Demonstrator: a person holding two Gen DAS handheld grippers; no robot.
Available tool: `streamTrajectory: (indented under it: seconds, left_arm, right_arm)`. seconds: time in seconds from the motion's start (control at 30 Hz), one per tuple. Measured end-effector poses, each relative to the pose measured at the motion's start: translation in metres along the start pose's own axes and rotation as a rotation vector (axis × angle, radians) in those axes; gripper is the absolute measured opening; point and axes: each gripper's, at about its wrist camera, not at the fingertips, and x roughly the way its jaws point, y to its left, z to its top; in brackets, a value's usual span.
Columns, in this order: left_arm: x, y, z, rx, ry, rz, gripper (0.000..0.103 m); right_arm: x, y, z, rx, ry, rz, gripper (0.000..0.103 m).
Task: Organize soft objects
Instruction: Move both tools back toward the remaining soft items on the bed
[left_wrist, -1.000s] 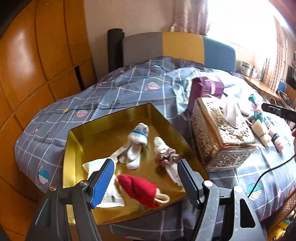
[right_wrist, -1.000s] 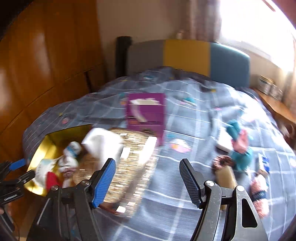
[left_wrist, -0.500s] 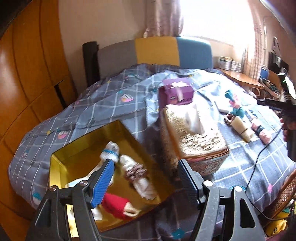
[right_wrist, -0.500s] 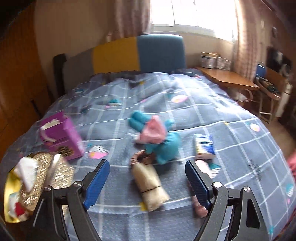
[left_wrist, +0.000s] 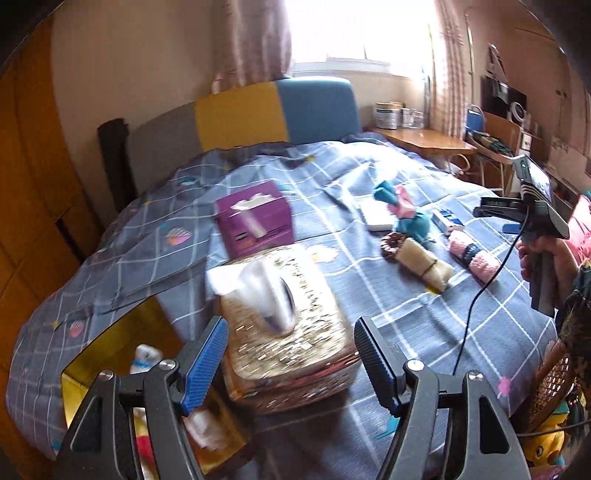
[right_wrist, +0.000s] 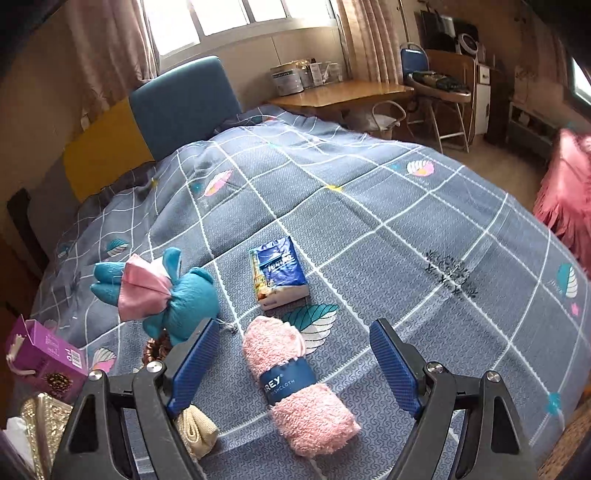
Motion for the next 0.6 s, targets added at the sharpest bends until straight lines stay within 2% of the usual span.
streamTrajectory:
  seconds: [0.4,0.6]
  left_arm:
    - [0.040,-0.064,0.026,0.087,0.083,-0.131,0.071]
    - [0.067,-0.098,0.047,0.083,0.143,-0.261,0.071]
  right_arm:
    - [0.008,-0.021,-0.002,0.135,0.071,0.023,0.085]
    - [0.010,-0.031,-0.002,0.193,0.092,0.035,0.085]
